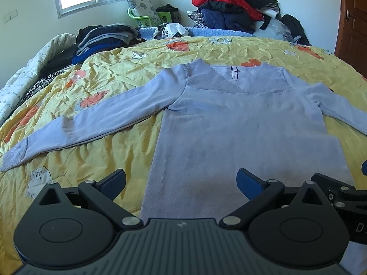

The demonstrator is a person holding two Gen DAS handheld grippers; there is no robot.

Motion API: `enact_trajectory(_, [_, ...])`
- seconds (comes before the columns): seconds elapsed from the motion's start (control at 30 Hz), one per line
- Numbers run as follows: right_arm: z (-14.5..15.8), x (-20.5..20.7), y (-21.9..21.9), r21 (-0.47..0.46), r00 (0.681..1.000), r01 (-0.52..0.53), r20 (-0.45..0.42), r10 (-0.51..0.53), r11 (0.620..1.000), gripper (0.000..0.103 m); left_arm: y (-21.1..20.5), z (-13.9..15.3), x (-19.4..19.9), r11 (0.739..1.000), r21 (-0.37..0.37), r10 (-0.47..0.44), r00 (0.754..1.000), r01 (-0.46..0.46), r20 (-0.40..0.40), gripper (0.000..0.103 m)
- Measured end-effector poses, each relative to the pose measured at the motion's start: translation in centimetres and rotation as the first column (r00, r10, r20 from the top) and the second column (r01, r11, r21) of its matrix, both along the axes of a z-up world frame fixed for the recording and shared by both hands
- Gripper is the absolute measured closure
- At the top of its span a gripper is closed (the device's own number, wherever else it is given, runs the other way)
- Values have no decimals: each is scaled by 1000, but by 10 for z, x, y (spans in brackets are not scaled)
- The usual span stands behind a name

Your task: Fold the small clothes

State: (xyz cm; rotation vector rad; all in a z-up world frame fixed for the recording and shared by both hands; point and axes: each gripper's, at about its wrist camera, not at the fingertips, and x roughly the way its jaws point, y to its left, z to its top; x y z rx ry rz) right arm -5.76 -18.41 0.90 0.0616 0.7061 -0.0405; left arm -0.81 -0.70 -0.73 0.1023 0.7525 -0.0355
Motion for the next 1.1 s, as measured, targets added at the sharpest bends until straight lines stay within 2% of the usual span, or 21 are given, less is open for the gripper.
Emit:
enact_trajectory(0.33, [-2,-1,-8,75,1000,1,4,-1,997,1,-3,-1,0,1000,5,-3,1000,4,-9,0])
enact_trajectory(1.1, [1,-8,-8,-1,997,-20,73,20,1000,1,-4,-3,0,1000,6,-12,1000,12,-13,0])
